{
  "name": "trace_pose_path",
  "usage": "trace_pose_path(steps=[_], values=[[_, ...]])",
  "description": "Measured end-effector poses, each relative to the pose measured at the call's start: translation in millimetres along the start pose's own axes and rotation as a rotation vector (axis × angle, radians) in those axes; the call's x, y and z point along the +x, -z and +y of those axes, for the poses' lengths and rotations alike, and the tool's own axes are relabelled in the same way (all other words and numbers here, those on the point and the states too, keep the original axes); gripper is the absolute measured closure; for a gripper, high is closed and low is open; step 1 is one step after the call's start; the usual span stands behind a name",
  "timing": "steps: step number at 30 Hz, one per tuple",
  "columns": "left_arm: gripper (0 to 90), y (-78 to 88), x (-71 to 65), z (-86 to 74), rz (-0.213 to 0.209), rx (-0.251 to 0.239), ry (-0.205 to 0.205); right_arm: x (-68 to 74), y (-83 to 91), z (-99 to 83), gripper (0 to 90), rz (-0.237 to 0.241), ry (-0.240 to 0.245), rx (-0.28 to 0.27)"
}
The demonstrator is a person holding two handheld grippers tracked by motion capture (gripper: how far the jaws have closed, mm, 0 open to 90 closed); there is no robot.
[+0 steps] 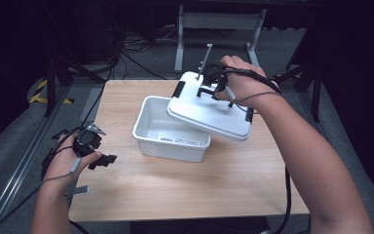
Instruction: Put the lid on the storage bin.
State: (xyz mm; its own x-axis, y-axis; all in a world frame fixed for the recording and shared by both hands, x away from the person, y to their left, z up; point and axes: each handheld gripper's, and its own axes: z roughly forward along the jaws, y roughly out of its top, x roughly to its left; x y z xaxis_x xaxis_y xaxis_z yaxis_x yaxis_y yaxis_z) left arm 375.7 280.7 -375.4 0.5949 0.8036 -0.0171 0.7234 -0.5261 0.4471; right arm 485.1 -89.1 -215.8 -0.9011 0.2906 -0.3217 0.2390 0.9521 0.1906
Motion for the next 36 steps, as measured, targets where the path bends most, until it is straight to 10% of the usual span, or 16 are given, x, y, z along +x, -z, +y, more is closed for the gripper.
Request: trace_pose_path(steps=[36], values=[[19.9, 0.2, -1.3, -14.0, 0.007, 0.021, 0.012, 28.1, -31.5, 72.7, 84.4, 0.067, 0.104, -0.038]])
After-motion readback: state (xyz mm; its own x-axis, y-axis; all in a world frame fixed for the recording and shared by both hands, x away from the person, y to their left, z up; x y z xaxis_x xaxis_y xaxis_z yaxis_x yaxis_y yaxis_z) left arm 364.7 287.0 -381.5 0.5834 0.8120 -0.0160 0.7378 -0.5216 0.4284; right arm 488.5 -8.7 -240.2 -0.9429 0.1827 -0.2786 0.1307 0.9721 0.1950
